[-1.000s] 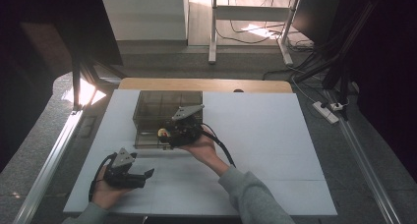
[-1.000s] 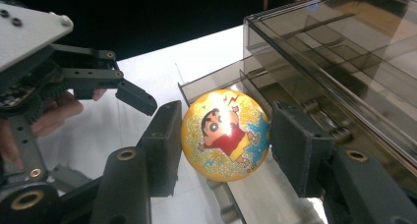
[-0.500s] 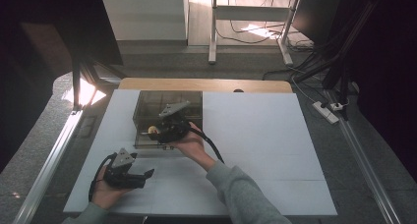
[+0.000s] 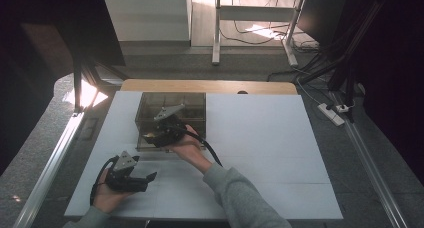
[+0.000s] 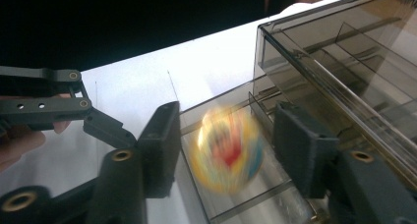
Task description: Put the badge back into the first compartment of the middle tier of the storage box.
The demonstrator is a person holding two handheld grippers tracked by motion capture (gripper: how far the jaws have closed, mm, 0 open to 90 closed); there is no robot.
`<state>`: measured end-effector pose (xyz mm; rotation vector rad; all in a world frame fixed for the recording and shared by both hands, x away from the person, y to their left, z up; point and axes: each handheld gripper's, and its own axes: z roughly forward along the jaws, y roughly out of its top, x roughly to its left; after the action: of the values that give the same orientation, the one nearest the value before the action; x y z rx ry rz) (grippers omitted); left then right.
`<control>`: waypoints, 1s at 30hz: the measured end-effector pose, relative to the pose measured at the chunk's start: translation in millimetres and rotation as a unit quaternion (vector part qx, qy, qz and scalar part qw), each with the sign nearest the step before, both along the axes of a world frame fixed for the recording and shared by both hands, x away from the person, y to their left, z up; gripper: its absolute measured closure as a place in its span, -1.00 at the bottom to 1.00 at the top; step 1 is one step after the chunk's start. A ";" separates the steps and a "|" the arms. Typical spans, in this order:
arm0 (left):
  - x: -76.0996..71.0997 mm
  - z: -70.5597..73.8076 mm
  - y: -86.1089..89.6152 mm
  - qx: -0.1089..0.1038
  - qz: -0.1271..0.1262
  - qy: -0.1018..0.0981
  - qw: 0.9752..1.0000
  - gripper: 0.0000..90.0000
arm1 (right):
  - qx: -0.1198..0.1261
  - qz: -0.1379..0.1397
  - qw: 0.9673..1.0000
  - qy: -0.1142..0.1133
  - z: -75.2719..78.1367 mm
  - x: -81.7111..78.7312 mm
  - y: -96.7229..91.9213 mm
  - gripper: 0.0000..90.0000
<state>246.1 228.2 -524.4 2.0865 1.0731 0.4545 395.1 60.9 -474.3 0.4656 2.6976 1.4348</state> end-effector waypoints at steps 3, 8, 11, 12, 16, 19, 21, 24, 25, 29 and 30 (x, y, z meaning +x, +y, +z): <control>0.0 -0.2 0.2 0.000 0.000 0.000 1.000 -0.71 | 0.008 -0.002 1.000 0.000 0.8 -0.8 -0.6 -0.12; 0.0 -0.4 0.0 0.001 0.001 0.001 1.000 -0.71 | 0.008 -0.002 1.000 -0.002 5.6 -2.5 -6.0 -0.16; 0.1 -0.5 0.2 0.001 0.002 0.001 1.000 -0.71 | 0.012 -0.005 1.000 -0.005 9.0 -4.4 -11.4 -0.17; 0.2 -0.7 0.4 0.001 0.003 0.000 1.000 -0.71 | 0.014 -0.006 1.000 -0.005 9.9 -5.3 -13.5 -0.17; 0.3 -0.9 0.5 0.002 0.003 0.001 1.000 -0.71 | 0.022 -0.007 1.000 -0.016 14.3 -9.6 -26.5 -0.19; 0.4 -1.1 0.1 0.003 0.004 0.002 1.000 -0.71 | 0.026 -0.011 0.999 -0.020 17.5 -12.4 -39.4 -0.20; 0.3 -1.1 0.0 0.004 0.004 0.002 1.000 -0.71 | 0.027 -0.015 0.999 -0.018 18.8 -13.6 -49.1 -0.20; 0.2 -1.1 0.3 0.004 0.006 0.002 1.000 -0.71 | 0.025 -0.025 0.999 -0.021 19.6 -15.3 -66.2 -0.21; 0.3 -1.2 0.3 0.004 0.006 0.001 1.000 -0.71 | 0.025 -0.028 0.999 -0.020 19.5 -15.9 -72.6 -0.21; 0.6 -1.2 0.6 0.004 0.007 0.002 1.000 -0.71 | 0.019 -0.046 0.999 -0.019 17.9 -18.5 -99.0 -0.21; 0.6 -1.3 0.5 0.004 0.008 0.003 1.000 -0.71 | 0.018 -0.049 0.998 -0.021 17.2 -18.8 -105.4 -0.21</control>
<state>246.8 228.7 -525.7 2.0894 1.0930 0.4628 376.2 -44.6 -457.0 0.5569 2.5820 1.4525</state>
